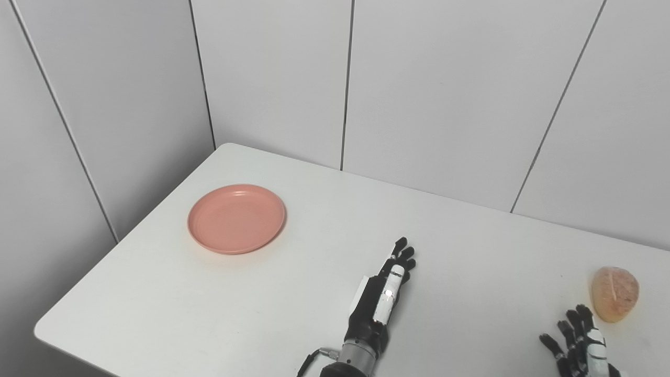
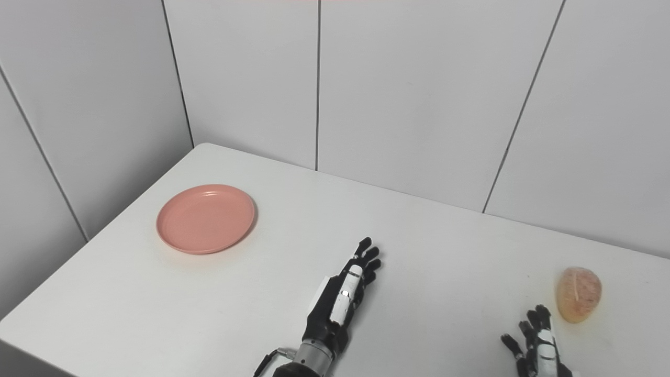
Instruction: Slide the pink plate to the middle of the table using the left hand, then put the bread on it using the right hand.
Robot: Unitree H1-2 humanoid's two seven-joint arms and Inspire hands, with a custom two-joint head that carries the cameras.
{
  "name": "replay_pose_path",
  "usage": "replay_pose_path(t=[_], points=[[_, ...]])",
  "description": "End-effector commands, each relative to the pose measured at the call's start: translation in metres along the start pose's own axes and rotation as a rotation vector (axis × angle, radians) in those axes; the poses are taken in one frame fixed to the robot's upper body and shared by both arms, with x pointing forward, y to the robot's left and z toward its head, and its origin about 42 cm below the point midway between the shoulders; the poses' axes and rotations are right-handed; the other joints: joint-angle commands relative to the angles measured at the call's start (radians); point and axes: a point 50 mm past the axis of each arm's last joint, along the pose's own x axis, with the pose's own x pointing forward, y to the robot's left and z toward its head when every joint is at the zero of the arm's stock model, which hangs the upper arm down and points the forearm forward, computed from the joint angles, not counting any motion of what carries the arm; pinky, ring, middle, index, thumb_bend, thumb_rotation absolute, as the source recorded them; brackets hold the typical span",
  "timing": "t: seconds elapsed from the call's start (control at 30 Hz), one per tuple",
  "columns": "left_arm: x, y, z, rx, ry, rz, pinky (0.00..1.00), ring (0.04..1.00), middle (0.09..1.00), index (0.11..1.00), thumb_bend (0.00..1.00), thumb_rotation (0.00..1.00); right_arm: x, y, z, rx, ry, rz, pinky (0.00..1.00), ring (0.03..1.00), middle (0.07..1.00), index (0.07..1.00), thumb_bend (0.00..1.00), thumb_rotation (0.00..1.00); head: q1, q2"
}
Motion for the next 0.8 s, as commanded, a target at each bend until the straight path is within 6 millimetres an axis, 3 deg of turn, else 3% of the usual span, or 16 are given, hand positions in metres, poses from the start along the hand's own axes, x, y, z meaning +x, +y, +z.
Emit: replay_pose_path(t=[0.0, 0.27, 0.77], points=[[-0.012, -0.005, -0.019, -0.018, 0.068, 0.014, 0.99, 0.956, 0.965, 0.955, 0.37, 1.0, 0.007, 0.0, 0.012, -0.009, -0.042, 0.006, 1.0, 1.0, 1.0, 1.0, 0.3, 1.0, 0.003, 0.0], [-0.009, -0.001, -0.008, -0.002, 0.045, 0.017, 0.99, 0.952, 0.961, 0.951, 0.39, 1.0, 0.01, 0.002, 0.01, -0.001, -0.038, 0.009, 1.0, 1.0, 1.0, 1.0, 0.32, 1.0, 0.014, -0.011], [0.001, 0.011, 0.035, 0.036, -0.058, -0.017, 1.0, 0.951, 0.96, 0.943, 0.42, 1.0, 0.013, 0.001, 0.007, -0.001, -0.032, 0.017, 1.0, 1.0, 1.0, 1.0, 0.31, 1.0, 0.039, -0.025]])
